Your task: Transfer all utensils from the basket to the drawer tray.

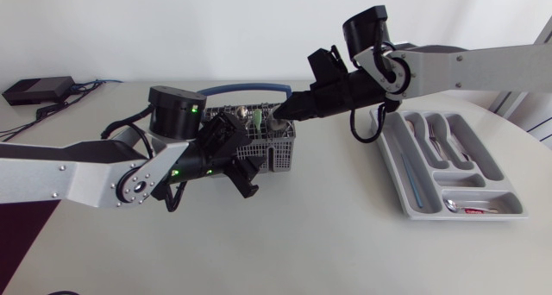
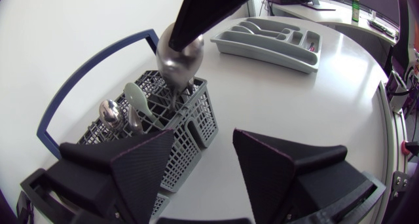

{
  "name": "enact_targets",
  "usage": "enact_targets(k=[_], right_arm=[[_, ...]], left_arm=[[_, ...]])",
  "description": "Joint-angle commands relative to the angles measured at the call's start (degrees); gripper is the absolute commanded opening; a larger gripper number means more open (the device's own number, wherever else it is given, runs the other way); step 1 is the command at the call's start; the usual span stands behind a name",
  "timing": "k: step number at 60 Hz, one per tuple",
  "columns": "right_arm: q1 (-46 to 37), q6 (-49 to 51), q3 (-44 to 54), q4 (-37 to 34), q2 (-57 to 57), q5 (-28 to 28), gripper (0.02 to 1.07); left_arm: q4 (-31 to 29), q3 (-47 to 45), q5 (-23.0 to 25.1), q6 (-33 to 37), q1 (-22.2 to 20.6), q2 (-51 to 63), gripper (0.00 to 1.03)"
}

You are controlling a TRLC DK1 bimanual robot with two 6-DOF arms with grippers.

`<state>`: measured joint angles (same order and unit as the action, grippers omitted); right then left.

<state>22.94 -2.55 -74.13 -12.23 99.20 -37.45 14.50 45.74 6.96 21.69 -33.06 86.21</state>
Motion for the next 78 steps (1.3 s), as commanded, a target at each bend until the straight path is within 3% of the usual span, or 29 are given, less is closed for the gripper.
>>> enact_targets(k=[1, 26, 52, 78], right_arm=[[0.6, -2.3, -2.5, -1.0, 0.1, -0.9, 0.09], [1.5, -2.3, -14.5, -17.6, -0.1, 0.4, 0.09], [1.1, -3.5, -20.9, -23.9, -2.8, -1.5, 0.09], [-2.8, 1.0, -10.1, -24.3, -14.2, -6.6, 0.09]], left_arm=[[1.1, -1.1, -0.1, 1.3, 0.5, 1.1, 0.65], [1.2, -1.5, -0.2, 2.7, 0.5, 1.7, 0.66], [4.7, -3.3, -3.9, 5.6, -1.0, 2.5, 0.69], [4.8, -3.3, -4.1, 6.0, -1.6, -1.9, 0.75]])
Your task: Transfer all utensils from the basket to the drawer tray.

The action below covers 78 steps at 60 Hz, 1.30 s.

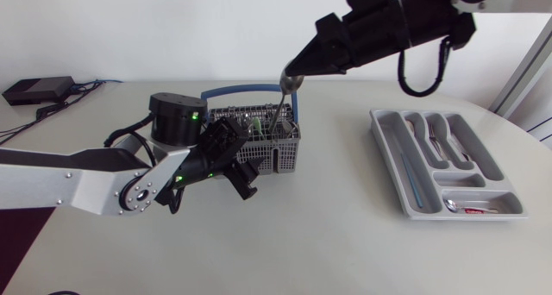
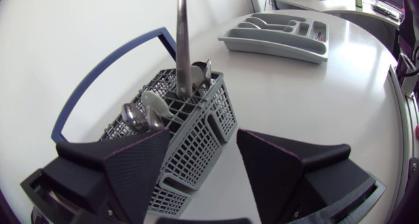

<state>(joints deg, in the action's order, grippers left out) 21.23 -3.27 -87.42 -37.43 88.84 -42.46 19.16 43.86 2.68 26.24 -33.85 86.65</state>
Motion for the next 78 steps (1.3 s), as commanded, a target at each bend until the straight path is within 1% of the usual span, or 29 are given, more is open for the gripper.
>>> enact_targets(k=[1, 4, 9, 13, 20, 23, 25, 28, 35, 38, 42, 49, 53, 57, 61, 64, 67, 68, 72, 75, 78], right_arm=[[-1.3, 2.0, 3.9, 1.1, -4.5, -2.0, 0.09], [-1.8, 2.1, 5.2, 2.0, -5.3, -2.3, 0.09], [-2.4, 2.1, 5.5, 1.5, -5.2, -2.8, 0.09], [-2.4, 2.3, 6.9, 1.5, -5.5, -3.8, 0.09], [-2.7, 4.1, 11.0, 1.5, -7.0, -4.7, 0.09], [-3.3, 4.5, 12.4, 1.5, -7.7, -6.1, 0.09], [-3.7, 4.8, 13.3, 1.4, -8.2, -7.1, 0.09], [-4.2, 5.8, 14.6, 0.6, -9.3, -8.3, 0.09], [-4.3, 9.3, 17.5, -2.2, -11.1, -10.1, 0.09], [-4.3, 10.1, 19.3, -2.2, -11.7, -10.7, 0.09], [-4.4, 11.1, 21.4, -2.1, -11.9, -12.4, 0.09], [-4.5, 11.5, 23.7, -1.4, -12.2, -15.5, 0.1], [-4.5, 11.6, 24.4, -1.2, -12.4, -17.0, 0.1], [-4.7, 11.5, 24.8, -1.2, -12.5, -18.5, 0.1], [-5.2, 11.5, 24.8, -1.2, -12.5, -20.6, 0.1], [-5.4, 11.5, 24.9, -1.2, -12.6, -21.4, 0.1], [-5.5, 11.5, 24.9, -1.2, -12.6, -21.4, 0.1], [-5.6, 11.5, 24.9, -1.1, -12.6, -21.8, 0.1], [-6.1, 11.6, 25.2, -1.1, -12.6, -23.0, 0.1], [-6.3, 12.1, 25.5, -1.1, -12.6, -23.4, 0.1], [-6.5, 12.7, 26.0, -1.2, -12.6, -23.7, 0.1]], left_arm=[[0.2, -1.3, 0.0, 1.4, -0.8, -2.4, 0.75], [0.1, -1.0, 0.0, 1.4, -0.9, -2.3, 0.75], [0.0, -0.3, 0.1, 1.5, -1.0, -1.2, 0.75], [-0.5, 0.1, 1.0, 1.4, -1.0, -1.4, 0.75], [-2.5, 0.5, 2.5, 1.4, -1.7, -2.4, 0.75], [-3.8, 0.6, 3.0, 1.5, -1.8, -3.1, 0.75], [-4.7, 0.7, 4.6, 1.5, -1.8, -3.6, 0.75], [-5.3, 0.6, 5.7, 1.5, -1.8, -4.4, 0.75], [-7.7, 1.0, 9.9, 1.5, -1.9, -6.2, 0.75], [-9.3, 1.7, 11.0, 1.4, -2.2, -6.5, 0.75], [-12.1, 3.0, 14.6, 0.5, -2.4, -6.5, 0.75], [-14.1, 4.1, 16.9, 0.0, -3.2, -6.1, 0.75], [-15.1, 5.2, 19.5, -1.3, -3.2, -5.5, 0.75], [-16.0, 5.9, 20.6, -1.8, -3.2, -5.4, 0.75], [-17.1, 6.6, 23.3, -2.8, -2.9, -5.3, 0.74], [-17.8, 6.9, 25.0, -2.8, -2.9, -5.0, 0.67], [-17.9, 7.0, 25.4, -2.8, -3.1, -4.7, 0.63], [-18.0, 7.0, 25.7, -2.8, -3.1, -4.6, 0.6], [-18.7, 7.1, 27.7, -2.8, -2.9, -4.4, 0.56], [-19.6, 7.2, 29.1, -2.7, -2.8, -4.0, 0.55], [-19.9, 7.2, 29.7, -2.4, -2.8, -3.8, 0.52]])
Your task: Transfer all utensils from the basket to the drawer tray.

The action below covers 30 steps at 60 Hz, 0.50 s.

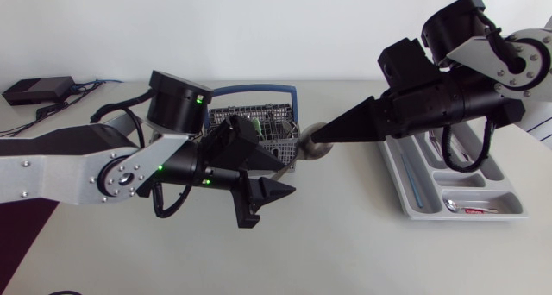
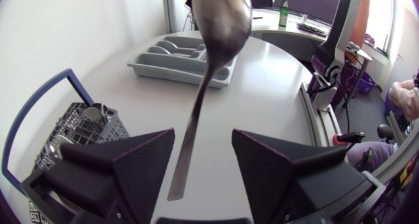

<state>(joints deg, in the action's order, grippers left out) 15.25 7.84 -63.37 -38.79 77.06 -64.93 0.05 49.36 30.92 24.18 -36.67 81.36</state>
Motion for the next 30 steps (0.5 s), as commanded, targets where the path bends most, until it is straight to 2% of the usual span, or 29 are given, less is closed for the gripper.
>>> enact_targets(k=[1, 7, 13, 20, 27, 30], right_arm=[[-0.5, 1.8, 2.1, 0.2, -0.9, -1.3, 0.1], [-0.7, 2.4, 2.8, 0.2, -1.4, -1.5, 0.1], [-0.7, 2.9, 3.4, -0.1, -2.3, -1.7, 0.1], [-0.7, 3.2, 4.0, -0.2, -3.0, -2.0, 0.1], [-0.7, 3.5, 4.5, -0.2, -3.2, -2.0, 0.1], [-0.7, 3.5, 4.8, -0.2, -3.4, -2.0, 0.1]], left_arm=[[-0.8, 1.7, 1.4, -0.3, 0.1, 1.5, 0.51], [-0.8, 1.8, 1.4, 0.4, 0.6, 1.6, 0.46], [-1.0, 2.1, 2.8, 1.0, 1.5, 1.5, 0.35], [-1.4, 1.7, 2.8, 1.3, 1.4, 1.4, 0.33], [-1.4, 1.5, 2.9, 1.7, 1.2, 1.4, 0.25], [-1.4, 1.5, 2.9, 1.7, 1.1, 1.4, 0.24]])
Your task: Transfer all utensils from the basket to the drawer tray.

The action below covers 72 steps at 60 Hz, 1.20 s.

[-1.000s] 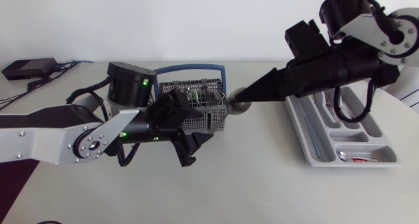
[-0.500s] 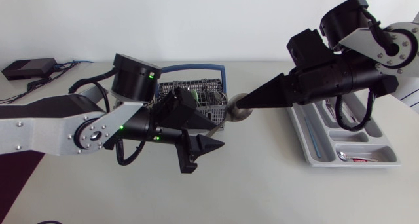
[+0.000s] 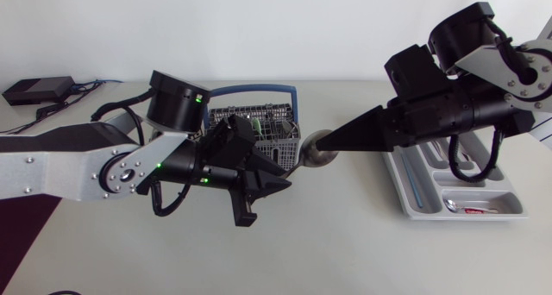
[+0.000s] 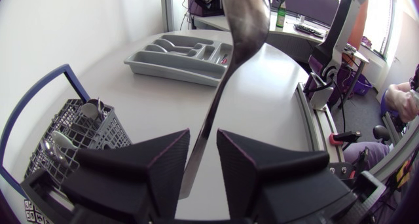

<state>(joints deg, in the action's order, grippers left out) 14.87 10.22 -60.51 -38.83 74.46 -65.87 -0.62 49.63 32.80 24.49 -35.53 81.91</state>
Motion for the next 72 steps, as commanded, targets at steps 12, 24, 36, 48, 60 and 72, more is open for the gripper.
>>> enact_targets(k=[12, 24, 36, 48, 60, 72], right_arm=[[-0.5, 1.3, 2.7, -0.2, -1.2, -1.0, 0.1], [-0.7, 1.2, 3.2, 0.0, -1.5, -1.0, 0.11], [-2.2, 1.1, 3.5, 0.3, -1.5, -1.0, 0.49], [-3.5, 0.7, 4.6, 2.6, -2.2, -0.4, 0.72], [-3.6, -4.8, 8.3, 11.1, -6.9, 4.8, 0.82], [3.9, -12.2, 11.4, 22.2, -8.6, 18.6, 0.82]], left_arm=[[-0.8, 1.3, 1.0, 1.4, -0.1, 0.4, 0.13], [-1.0, 1.1, 1.0, 1.3, -0.3, 0.4, 0.03], [-5.1, 3.1, 1.0, 1.0, -0.4, 0.4, 0.03], [-6.6, 5.0, 1.0, -2.0, 0.5, 1.1, 0.03], [-6.5, 8.0, 3.5, -6.9, 3.4, 2.0, 0.03], [-6.3, 11.2, 6.8, -12.1, 5.3, 3.4, 0.03]])
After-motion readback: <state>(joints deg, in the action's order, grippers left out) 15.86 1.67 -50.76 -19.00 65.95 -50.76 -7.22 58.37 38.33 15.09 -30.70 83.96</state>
